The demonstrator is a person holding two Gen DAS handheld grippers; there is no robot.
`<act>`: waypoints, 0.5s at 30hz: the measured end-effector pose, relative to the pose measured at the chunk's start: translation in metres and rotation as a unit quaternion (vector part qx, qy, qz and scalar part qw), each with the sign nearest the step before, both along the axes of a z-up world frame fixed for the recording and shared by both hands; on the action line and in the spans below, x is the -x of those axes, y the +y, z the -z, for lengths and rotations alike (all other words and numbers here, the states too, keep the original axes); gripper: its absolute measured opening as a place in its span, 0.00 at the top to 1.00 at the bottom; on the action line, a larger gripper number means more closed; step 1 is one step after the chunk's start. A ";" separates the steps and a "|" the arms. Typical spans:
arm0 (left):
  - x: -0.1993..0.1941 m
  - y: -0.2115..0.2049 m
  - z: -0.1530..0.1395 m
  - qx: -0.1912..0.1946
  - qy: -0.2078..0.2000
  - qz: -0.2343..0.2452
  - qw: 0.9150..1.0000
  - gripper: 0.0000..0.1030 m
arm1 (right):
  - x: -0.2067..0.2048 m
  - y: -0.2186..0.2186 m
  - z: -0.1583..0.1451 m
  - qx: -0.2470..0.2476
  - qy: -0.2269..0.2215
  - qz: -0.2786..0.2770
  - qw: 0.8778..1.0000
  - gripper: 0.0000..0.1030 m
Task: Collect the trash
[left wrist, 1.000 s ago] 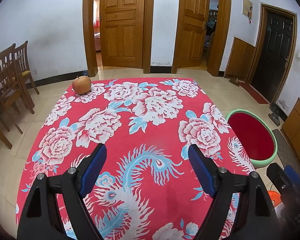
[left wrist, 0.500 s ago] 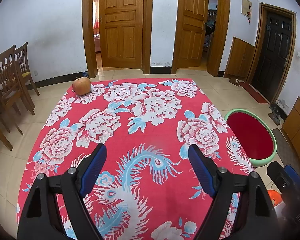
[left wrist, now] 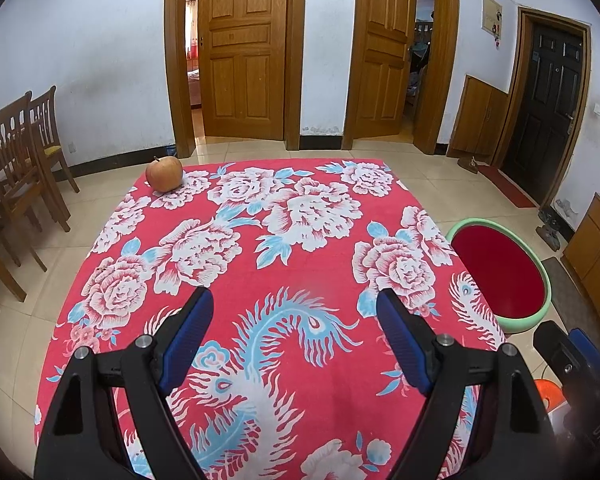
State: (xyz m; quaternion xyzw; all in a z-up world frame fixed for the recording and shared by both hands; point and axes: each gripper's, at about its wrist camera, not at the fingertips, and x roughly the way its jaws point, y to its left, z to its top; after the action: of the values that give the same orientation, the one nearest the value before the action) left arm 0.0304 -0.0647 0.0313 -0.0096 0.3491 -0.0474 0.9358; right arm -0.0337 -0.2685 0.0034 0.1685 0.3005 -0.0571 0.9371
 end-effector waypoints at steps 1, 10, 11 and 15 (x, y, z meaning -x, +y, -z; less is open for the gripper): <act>0.000 0.000 0.000 0.000 0.000 0.000 1.000 0.19 | 0.000 0.000 0.000 0.000 0.000 0.000 1.000 0.01; 0.001 0.001 -0.001 0.000 0.000 0.000 1.000 0.19 | 0.000 0.000 0.000 0.000 -0.001 0.000 1.000 0.01; 0.001 0.001 -0.001 0.000 0.000 0.000 1.000 0.19 | 0.000 0.000 0.000 0.000 -0.001 0.000 1.000 0.01; 0.002 0.001 -0.001 0.000 0.000 0.000 1.000 0.19 | 0.000 0.000 0.000 0.000 -0.001 0.000 1.000 0.01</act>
State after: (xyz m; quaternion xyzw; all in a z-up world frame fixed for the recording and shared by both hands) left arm 0.0286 -0.0640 0.0323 -0.0096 0.3487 -0.0471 0.9360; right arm -0.0338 -0.2681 0.0031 0.1690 0.2998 -0.0570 0.9372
